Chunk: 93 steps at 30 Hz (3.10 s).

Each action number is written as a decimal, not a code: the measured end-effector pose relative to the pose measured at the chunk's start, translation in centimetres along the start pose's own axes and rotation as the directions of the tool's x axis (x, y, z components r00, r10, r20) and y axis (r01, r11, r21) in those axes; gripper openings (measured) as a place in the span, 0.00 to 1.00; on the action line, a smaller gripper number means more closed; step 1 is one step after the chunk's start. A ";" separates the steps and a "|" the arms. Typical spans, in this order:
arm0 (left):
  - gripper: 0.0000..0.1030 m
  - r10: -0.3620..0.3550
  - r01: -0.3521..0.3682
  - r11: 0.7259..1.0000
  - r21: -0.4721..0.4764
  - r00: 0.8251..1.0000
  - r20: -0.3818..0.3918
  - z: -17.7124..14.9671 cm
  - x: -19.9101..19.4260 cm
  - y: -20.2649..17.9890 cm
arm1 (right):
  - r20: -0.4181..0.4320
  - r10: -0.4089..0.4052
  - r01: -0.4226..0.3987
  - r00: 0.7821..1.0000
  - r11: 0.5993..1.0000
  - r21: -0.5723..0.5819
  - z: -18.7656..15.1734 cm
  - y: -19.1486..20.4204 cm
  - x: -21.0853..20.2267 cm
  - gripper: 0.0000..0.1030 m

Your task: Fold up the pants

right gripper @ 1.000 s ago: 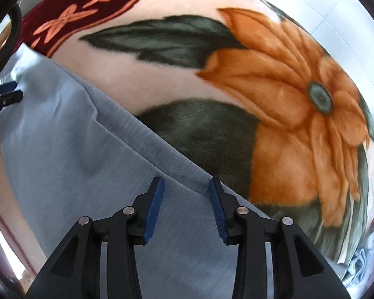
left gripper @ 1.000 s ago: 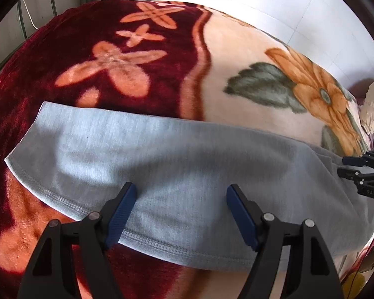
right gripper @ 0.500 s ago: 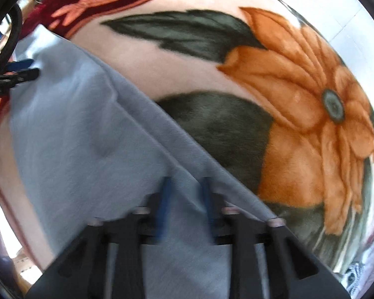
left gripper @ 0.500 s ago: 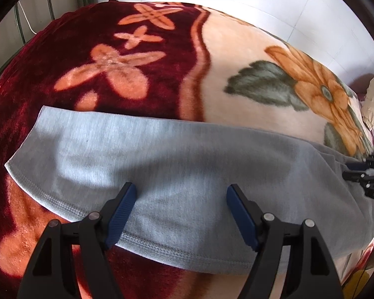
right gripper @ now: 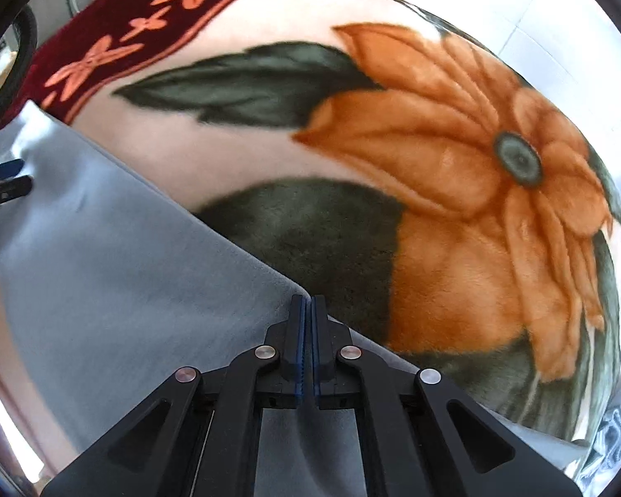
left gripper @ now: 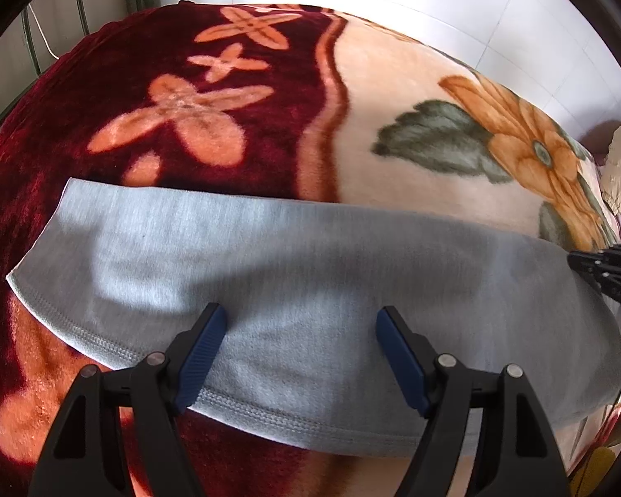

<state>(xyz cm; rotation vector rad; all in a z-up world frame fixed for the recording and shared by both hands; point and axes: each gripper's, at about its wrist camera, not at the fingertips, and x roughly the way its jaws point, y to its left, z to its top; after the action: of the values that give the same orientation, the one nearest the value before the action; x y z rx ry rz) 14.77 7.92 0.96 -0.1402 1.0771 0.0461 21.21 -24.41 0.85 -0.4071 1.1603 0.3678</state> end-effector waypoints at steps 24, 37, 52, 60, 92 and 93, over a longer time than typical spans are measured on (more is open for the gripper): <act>0.76 -0.101 0.103 0.994 -0.032 0.993 0.062 -0.1 -5.7 -6.0 | 0.003 -0.245 0.210 0.969 0.834 0.511 -16.9 -18.9 -12.6 0.37; 0.76 -0.202 0.209 0.976 0.058 0.974 -0.104 -3.1 -2.7 -16.9 | 0.061 -0.088 0.041 0.994 0.837 0.546 -19.7 -24.2 -6.0 0.40; 0.76 -0.139 0.150 0.980 0.128 0.986 -0.092 -4.0 -1.8 -18.0 | 0.310 -0.119 -0.117 0.943 0.755 0.645 -21.0 -22.9 -8.8 0.13; 0.76 -0.114 0.127 0.976 0.178 0.990 -0.080 -4.6 -2.1 -18.5 | 0.400 -0.305 -0.083 0.864 0.699 0.711 -23.4 -20.1 -15.9 0.11; 0.77 -0.138 0.146 0.977 0.157 0.989 -0.061 -5.5 -6.4 -15.0 | 0.120 -0.340 0.166 0.933 0.701 0.694 -21.9 -13.9 -17.0 0.39; 0.77 -0.141 0.148 0.977 0.155 0.988 -0.056 -5.6 -7.0 -14.7 | 0.129 -0.321 0.157 0.938 0.728 0.668 -21.3 -12.1 -17.2 0.39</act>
<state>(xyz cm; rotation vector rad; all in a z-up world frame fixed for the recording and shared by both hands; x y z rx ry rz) 8.09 -7.16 5.81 -0.0759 1.1085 -0.1747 3.80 -46.54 10.99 0.1077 0.9104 -0.2287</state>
